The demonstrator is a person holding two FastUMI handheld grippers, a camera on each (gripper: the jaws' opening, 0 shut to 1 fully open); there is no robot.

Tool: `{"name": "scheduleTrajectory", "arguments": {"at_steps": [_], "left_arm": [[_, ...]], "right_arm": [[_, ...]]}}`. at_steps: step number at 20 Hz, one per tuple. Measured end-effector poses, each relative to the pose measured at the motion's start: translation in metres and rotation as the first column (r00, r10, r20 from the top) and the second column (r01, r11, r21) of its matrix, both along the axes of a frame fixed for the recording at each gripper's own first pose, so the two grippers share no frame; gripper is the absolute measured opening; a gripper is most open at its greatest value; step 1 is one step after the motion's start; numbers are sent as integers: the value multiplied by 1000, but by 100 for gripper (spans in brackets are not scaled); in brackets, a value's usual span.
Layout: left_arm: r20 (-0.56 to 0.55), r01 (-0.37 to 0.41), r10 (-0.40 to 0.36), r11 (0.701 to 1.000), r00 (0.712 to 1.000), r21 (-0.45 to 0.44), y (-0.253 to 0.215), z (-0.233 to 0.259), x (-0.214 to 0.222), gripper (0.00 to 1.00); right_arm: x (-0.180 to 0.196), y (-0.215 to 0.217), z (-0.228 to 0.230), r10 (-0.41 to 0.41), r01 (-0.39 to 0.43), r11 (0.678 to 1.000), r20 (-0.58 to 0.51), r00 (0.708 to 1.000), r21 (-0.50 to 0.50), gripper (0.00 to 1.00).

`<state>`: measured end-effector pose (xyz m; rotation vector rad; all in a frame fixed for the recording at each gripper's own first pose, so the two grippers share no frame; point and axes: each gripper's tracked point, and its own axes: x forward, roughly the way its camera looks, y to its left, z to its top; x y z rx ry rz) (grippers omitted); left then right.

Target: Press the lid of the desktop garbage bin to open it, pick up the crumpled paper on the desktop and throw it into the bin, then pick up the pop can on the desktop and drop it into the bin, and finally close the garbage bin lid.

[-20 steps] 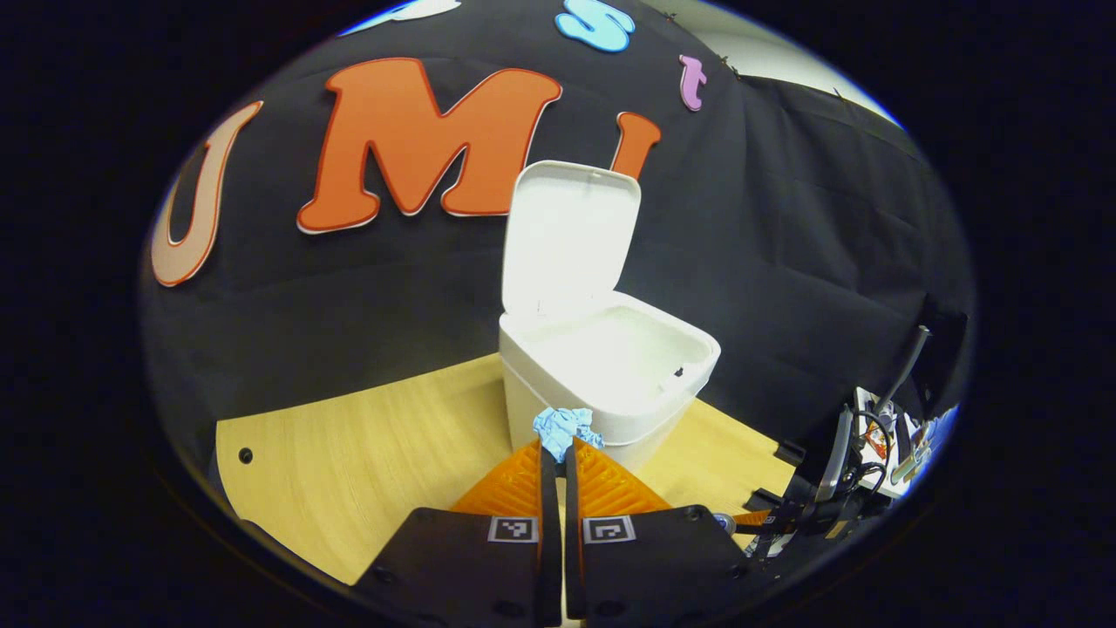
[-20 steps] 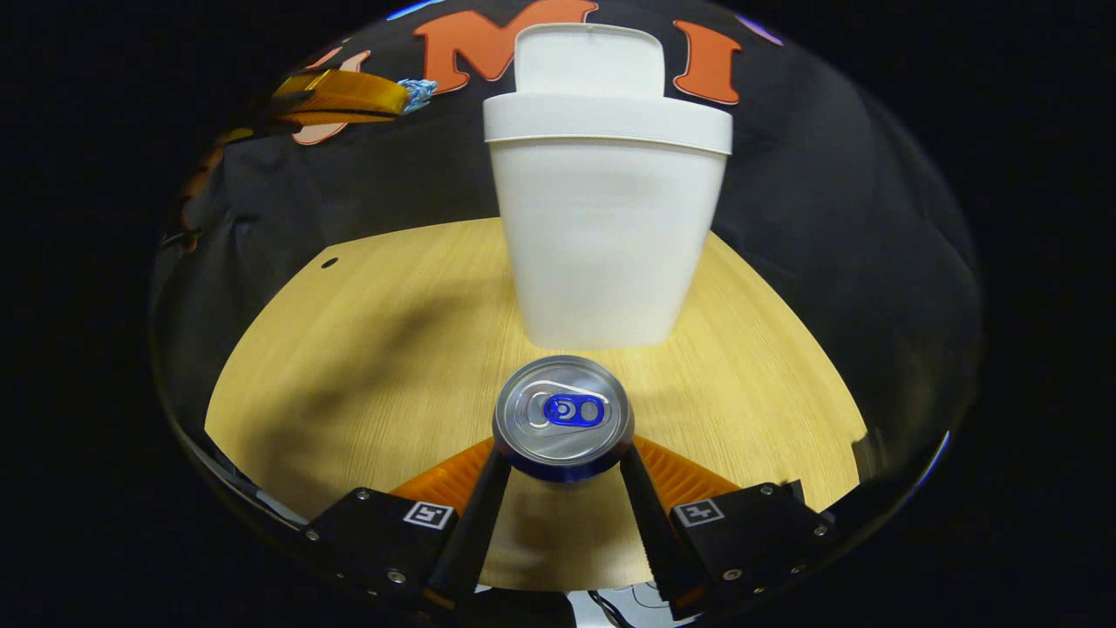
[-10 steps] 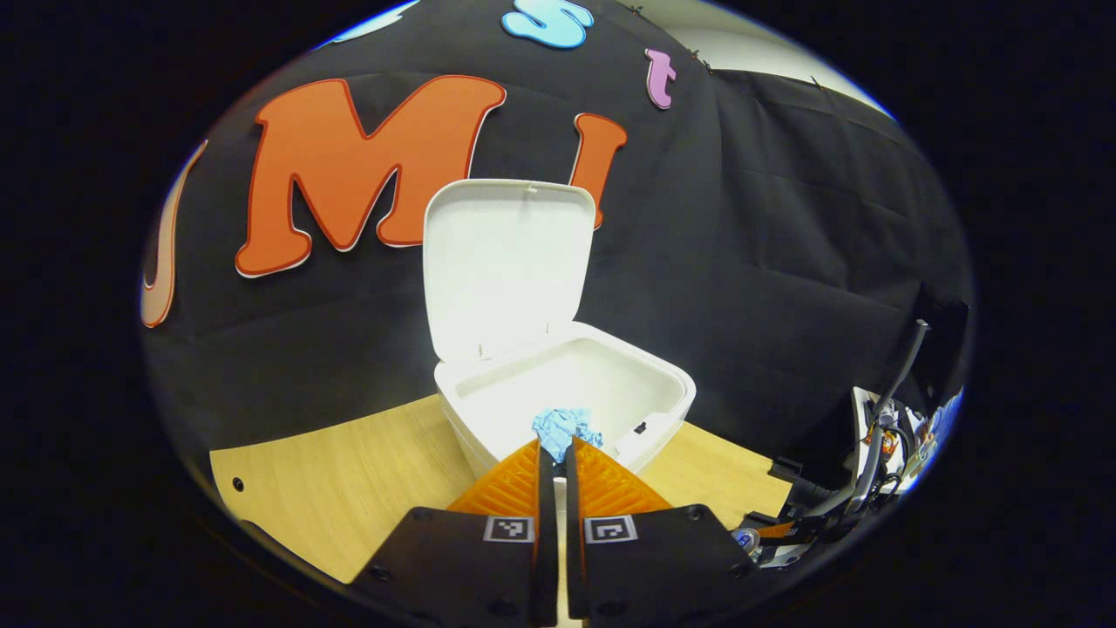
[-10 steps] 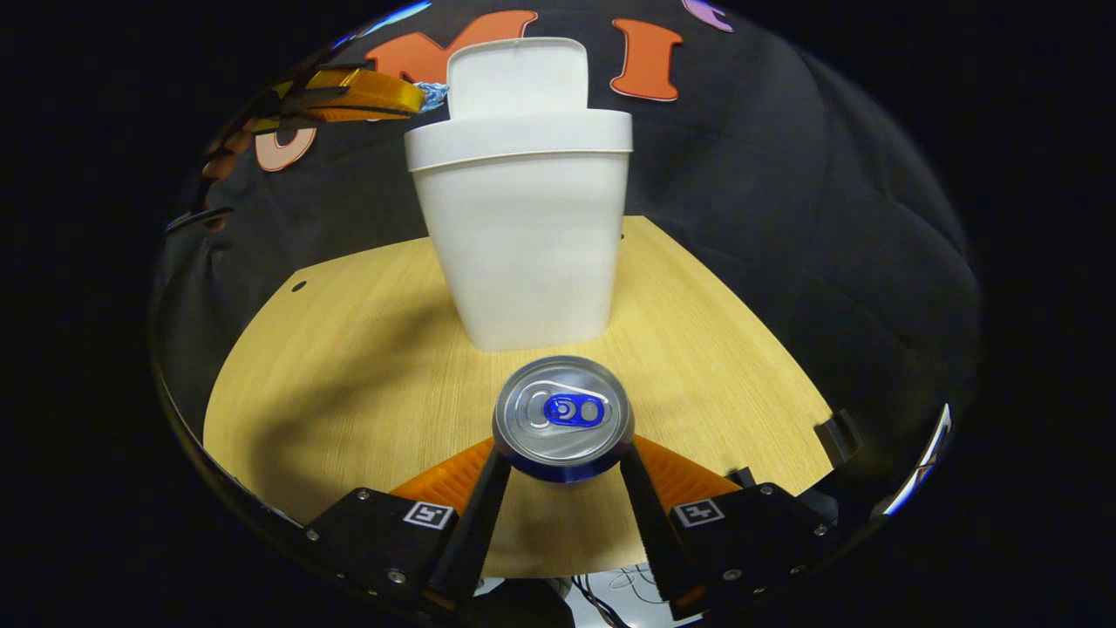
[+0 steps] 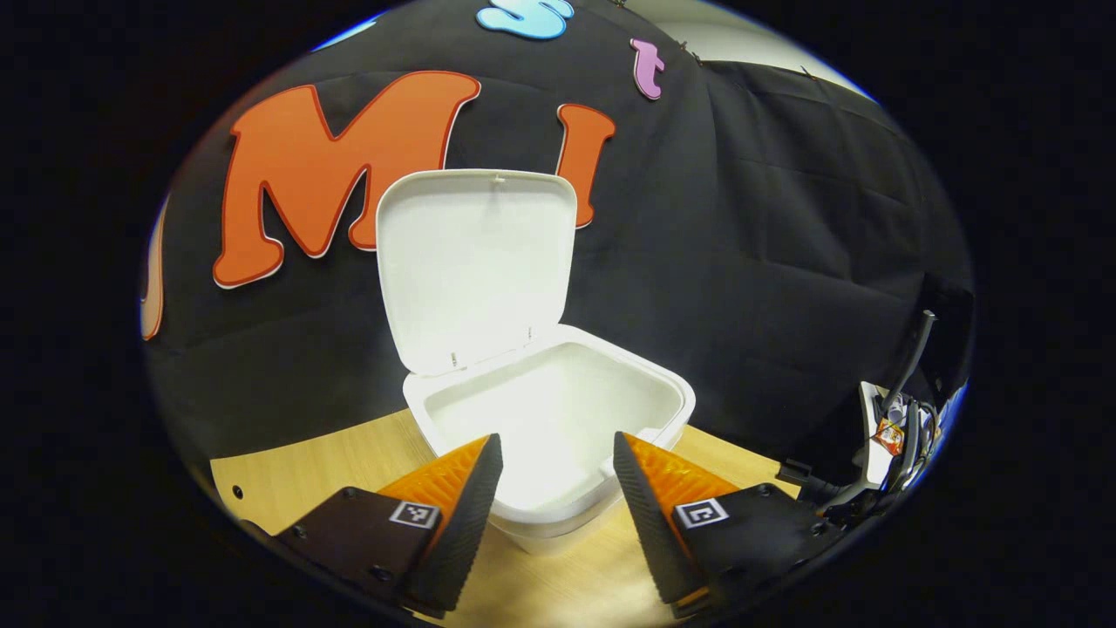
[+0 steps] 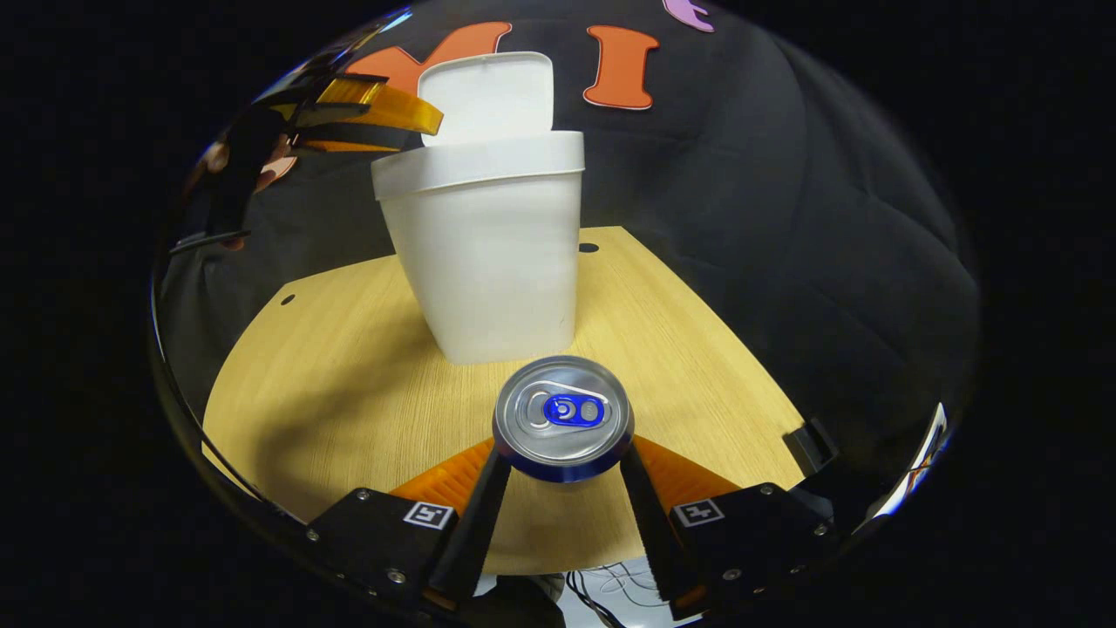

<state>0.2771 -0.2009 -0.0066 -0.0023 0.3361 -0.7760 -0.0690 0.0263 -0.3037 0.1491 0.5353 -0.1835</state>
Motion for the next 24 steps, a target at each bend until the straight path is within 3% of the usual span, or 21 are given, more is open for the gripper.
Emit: {"name": "scheduleTrajectory", "arguments": {"at_steps": [2,5,6,12,15,16,17,24], "left_arm": [[5,-2,2,1000,1000,-4,6,-1,-3,93],[14,-11,12,1000,1000,-14,18,-3,-8,94],[18,-18,18,1000,1000,-16,23,-4,-11,94],[0,-91,91,996,996,-17,74,-25,-22,95],[-18,-137,137,990,990,14,100,-47,-23,95],[-18,-152,153,988,988,27,108,-52,-23,95],[-16,-165,165,985,986,42,117,-58,-25,95],[11,-247,248,958,969,147,178,-96,-43,96]], "right_arm": [[7,-3,10,11,-11,1000,21,1000,-6,77],[16,-4,22,38,-37,999,39,999,-20,72],[20,-3,27,49,-48,999,45,998,-25,77],[45,8,76,108,-101,993,110,988,-63,77],[54,12,107,132,-121,990,154,979,-78,72],[54,13,117,140,-128,989,169,976,-78,77],[56,14,130,146,-133,988,185,972,-80,72],[85,5,199,184,-161,981,272,945,-105,76]]}}
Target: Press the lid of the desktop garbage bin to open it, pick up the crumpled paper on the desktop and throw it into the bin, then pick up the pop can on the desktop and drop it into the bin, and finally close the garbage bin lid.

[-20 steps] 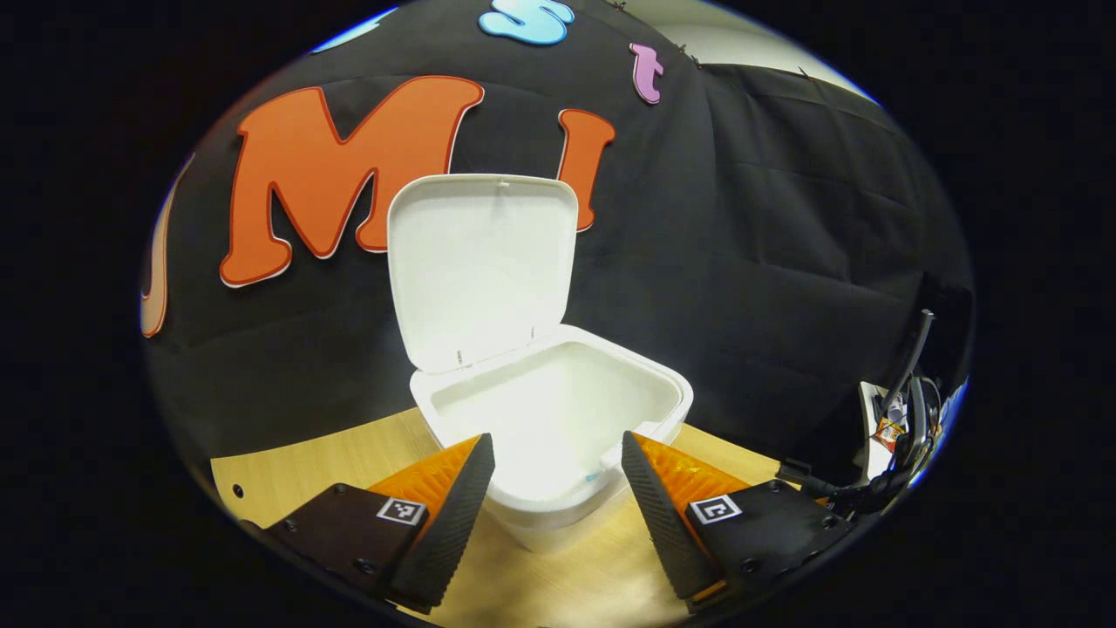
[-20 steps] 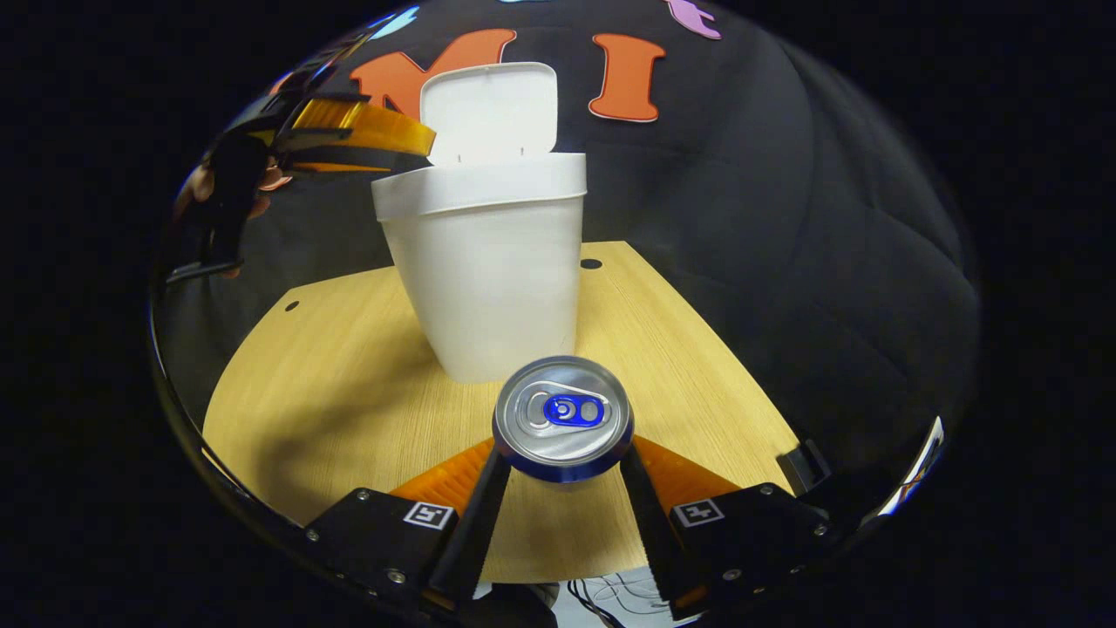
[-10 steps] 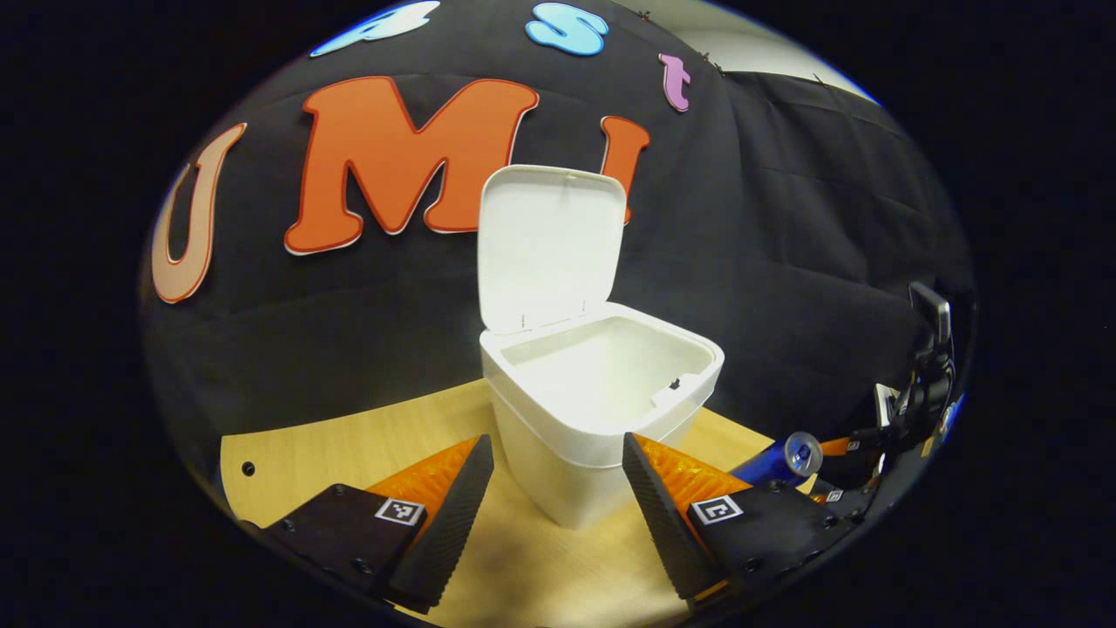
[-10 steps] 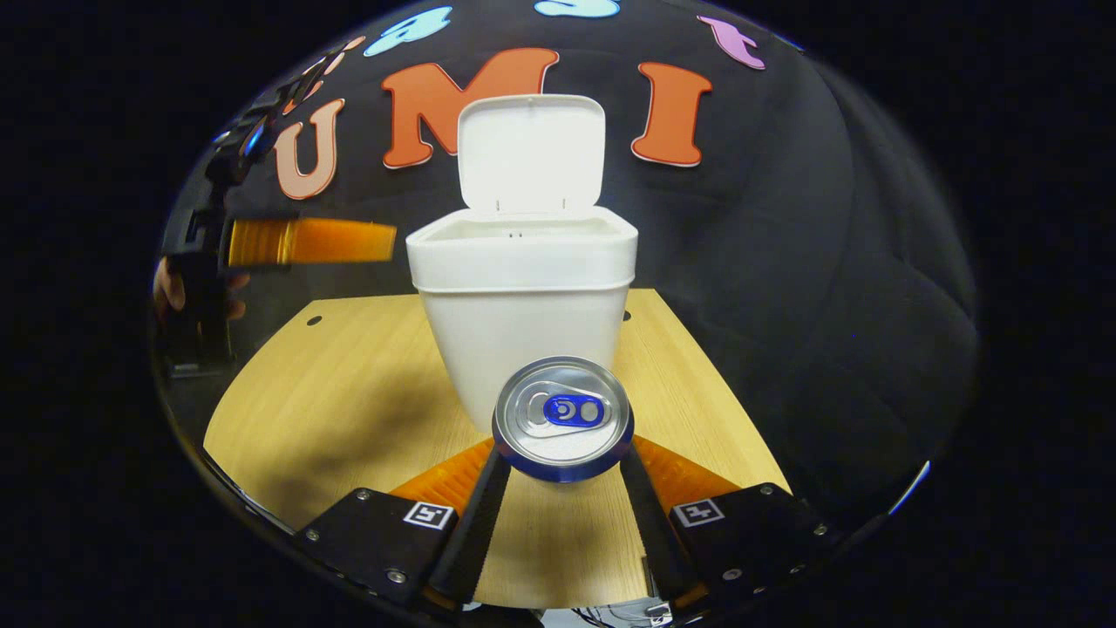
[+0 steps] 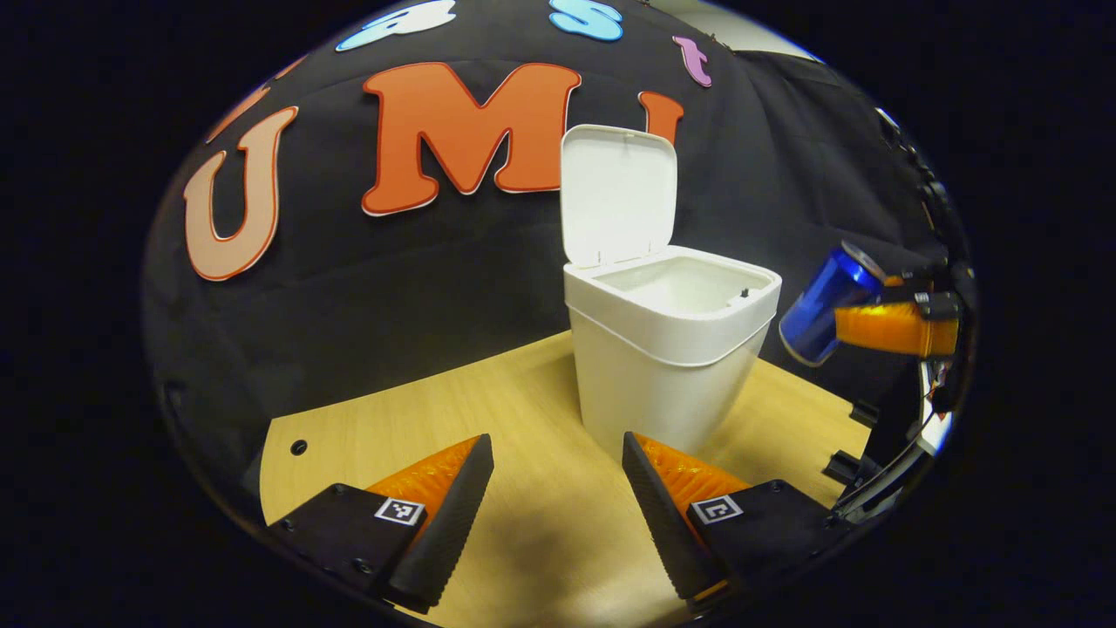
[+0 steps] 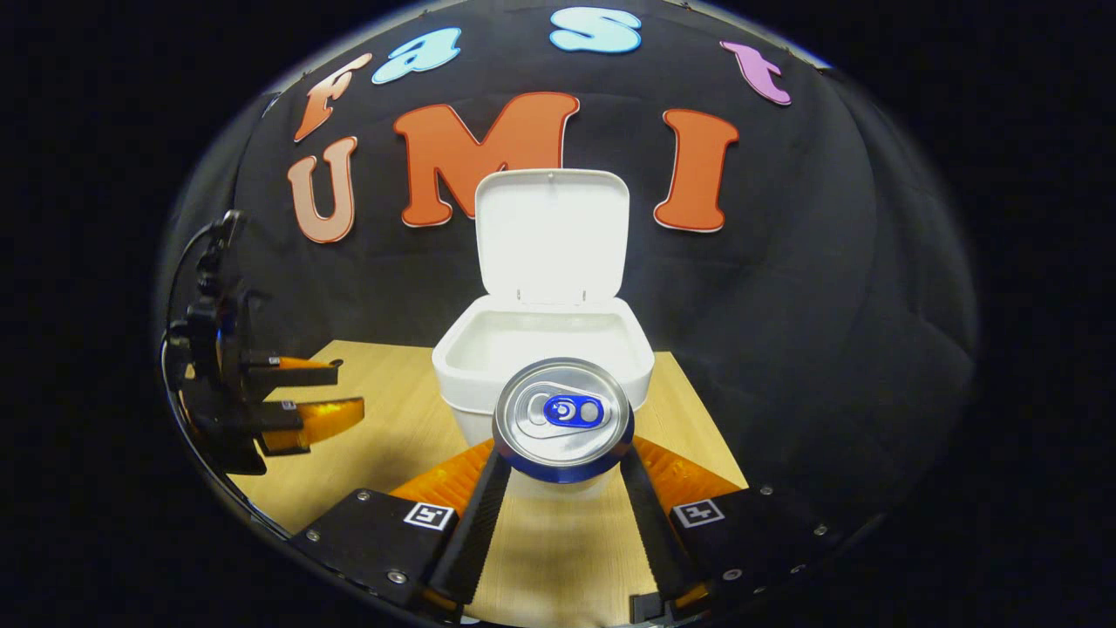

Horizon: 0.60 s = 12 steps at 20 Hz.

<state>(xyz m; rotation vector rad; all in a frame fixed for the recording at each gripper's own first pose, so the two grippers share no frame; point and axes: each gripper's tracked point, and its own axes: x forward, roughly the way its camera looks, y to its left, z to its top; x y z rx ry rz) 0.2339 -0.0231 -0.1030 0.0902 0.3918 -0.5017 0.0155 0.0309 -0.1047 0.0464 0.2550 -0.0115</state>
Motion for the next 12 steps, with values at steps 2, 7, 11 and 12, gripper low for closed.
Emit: {"name": "scheduleTrajectory", "arguments": {"at_steps": [2,7,11,12], "left_arm": [[10,-22,22,999,1000,30,17,-6,-5,96],[-21,-96,97,995,995,21,52,-18,-23,97],[-42,-176,177,984,983,22,81,-26,-33,99],[-42,-198,199,980,979,28,90,-26,-36,99]], "right_arm": [[5,-2,24,8,-8,1000,36,999,-3,76],[25,-7,71,17,-14,1000,109,994,-27,76],[49,-5,89,40,-36,999,131,991,-34,76],[56,-3,92,51,-47,998,137,989,-32,76]]}}
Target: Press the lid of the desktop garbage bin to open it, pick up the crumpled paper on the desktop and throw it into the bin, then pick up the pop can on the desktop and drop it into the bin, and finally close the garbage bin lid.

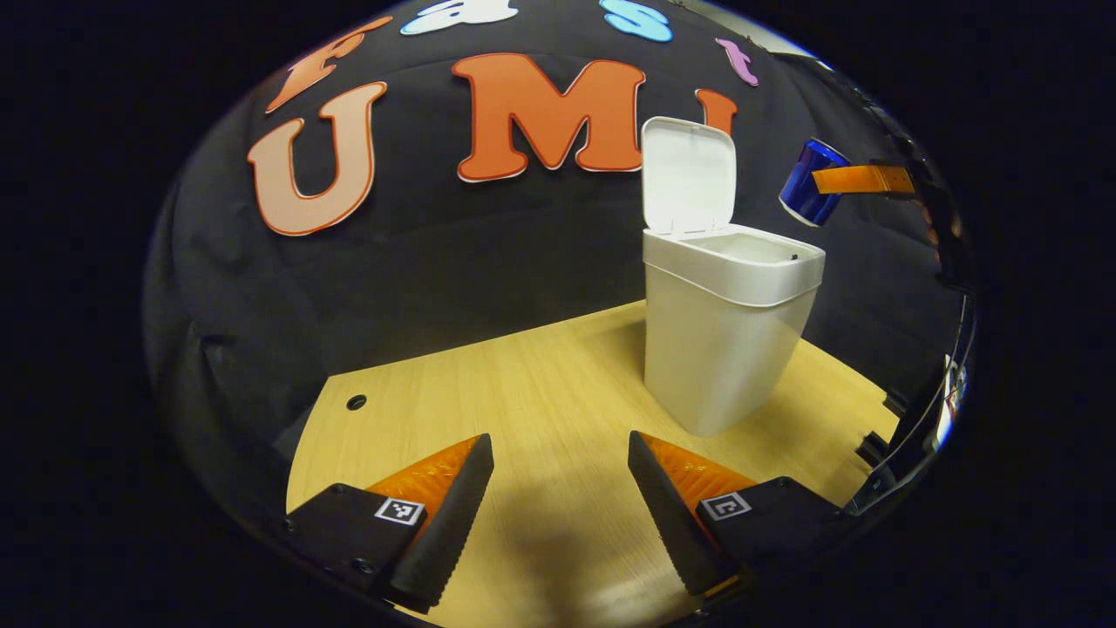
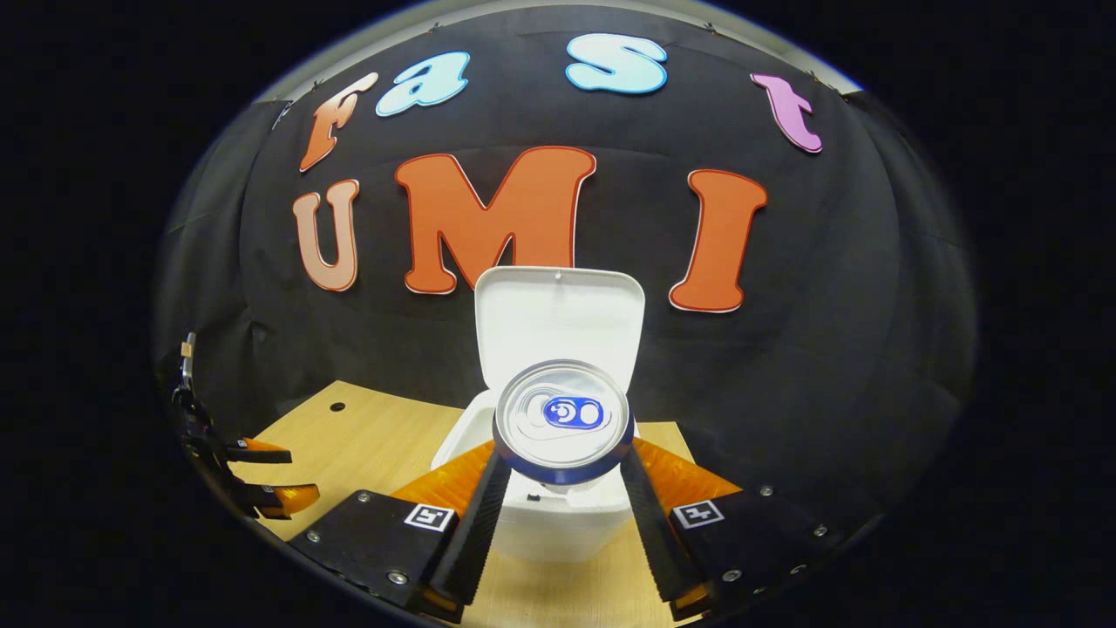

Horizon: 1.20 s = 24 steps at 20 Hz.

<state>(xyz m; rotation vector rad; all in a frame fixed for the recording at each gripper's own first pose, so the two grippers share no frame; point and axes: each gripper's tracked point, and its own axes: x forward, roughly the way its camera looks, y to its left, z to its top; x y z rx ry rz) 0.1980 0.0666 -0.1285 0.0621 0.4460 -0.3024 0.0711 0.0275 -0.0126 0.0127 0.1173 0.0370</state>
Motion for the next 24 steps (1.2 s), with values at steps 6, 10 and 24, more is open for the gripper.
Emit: {"name": "scheduleTrajectory", "arguments": {"at_steps": [6,10,24], "left_arm": [[-16,-124,124,992,992,5,36,-3,-15,99],[-24,-176,177,984,984,16,49,-7,-23,99],[-36,-259,260,965,965,25,63,-11,-33,99]], "right_arm": [[41,15,3,53,-53,999,6,999,-9,76],[59,25,-14,79,-80,997,-26,997,-23,76],[84,30,-78,74,-78,997,-169,983,-21,80]]}}
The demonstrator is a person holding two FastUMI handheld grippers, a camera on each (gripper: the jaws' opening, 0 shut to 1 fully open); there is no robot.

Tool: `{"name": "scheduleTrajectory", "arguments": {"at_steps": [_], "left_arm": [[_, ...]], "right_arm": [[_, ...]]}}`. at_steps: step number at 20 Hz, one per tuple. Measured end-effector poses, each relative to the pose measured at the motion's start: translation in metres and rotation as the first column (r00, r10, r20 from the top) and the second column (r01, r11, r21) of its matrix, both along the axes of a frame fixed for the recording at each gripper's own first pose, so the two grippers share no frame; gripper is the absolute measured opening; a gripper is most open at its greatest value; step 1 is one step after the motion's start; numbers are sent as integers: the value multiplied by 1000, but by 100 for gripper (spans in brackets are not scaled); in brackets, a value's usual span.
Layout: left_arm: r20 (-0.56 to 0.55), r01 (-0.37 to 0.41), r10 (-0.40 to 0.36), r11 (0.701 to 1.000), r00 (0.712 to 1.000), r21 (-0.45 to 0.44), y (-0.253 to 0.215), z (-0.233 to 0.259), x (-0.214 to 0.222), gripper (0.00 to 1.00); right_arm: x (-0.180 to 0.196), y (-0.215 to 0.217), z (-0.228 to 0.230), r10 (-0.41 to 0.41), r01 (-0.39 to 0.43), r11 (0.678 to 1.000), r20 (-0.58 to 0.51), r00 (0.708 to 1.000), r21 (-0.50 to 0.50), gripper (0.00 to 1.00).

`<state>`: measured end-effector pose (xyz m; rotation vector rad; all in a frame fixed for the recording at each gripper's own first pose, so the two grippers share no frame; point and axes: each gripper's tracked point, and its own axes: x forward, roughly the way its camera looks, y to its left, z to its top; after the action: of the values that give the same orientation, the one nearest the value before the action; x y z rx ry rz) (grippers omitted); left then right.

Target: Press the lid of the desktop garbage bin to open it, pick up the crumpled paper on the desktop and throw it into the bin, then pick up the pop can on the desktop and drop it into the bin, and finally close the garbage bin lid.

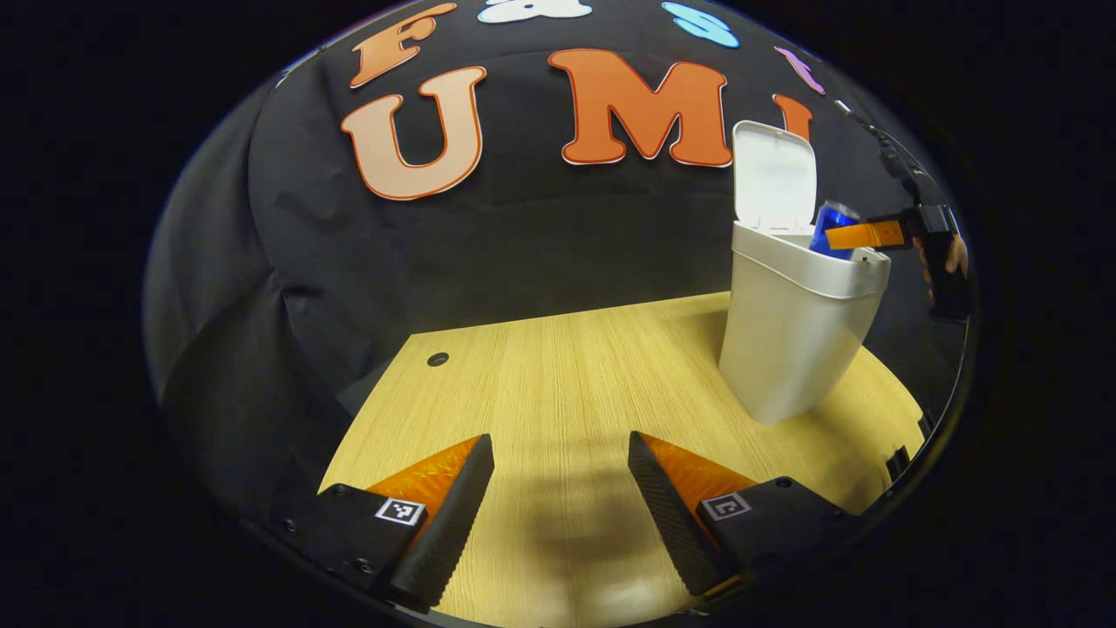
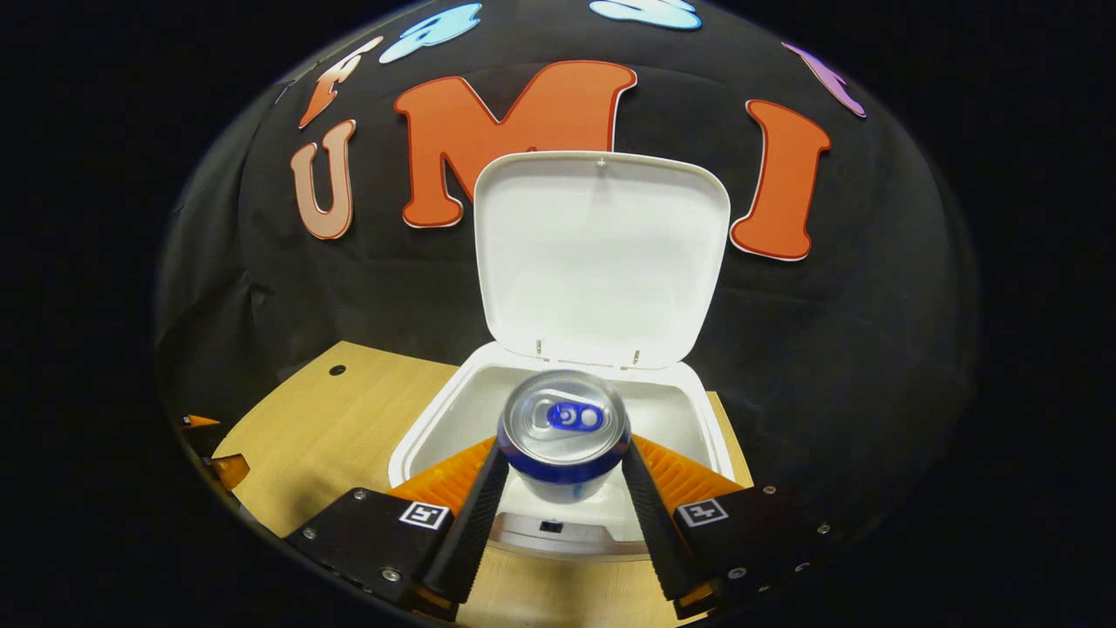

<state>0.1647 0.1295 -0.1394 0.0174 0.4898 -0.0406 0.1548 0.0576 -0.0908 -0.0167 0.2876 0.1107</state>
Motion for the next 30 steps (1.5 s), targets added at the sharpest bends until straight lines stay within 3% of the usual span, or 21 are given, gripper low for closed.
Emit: {"name": "scheduleTrajectory", "arguments": {"at_steps": [13,16,24,30], "left_arm": [[15,-47,48,998,999,-35,13,-1,-15,99],[12,-63,63,997,998,-40,20,-5,-14,99],[6,-111,111,993,994,-50,38,-10,-21,99],[8,-157,158,986,987,-55,57,-13,-26,99]], "right_arm": [[24,-3,102,4,2,999,134,991,-48,81],[32,-7,137,3,15,995,189,982,-98,81],[61,-12,211,-29,56,995,277,960,-88,81],[93,-16,217,-61,82,994,251,966,-75,81]]}}
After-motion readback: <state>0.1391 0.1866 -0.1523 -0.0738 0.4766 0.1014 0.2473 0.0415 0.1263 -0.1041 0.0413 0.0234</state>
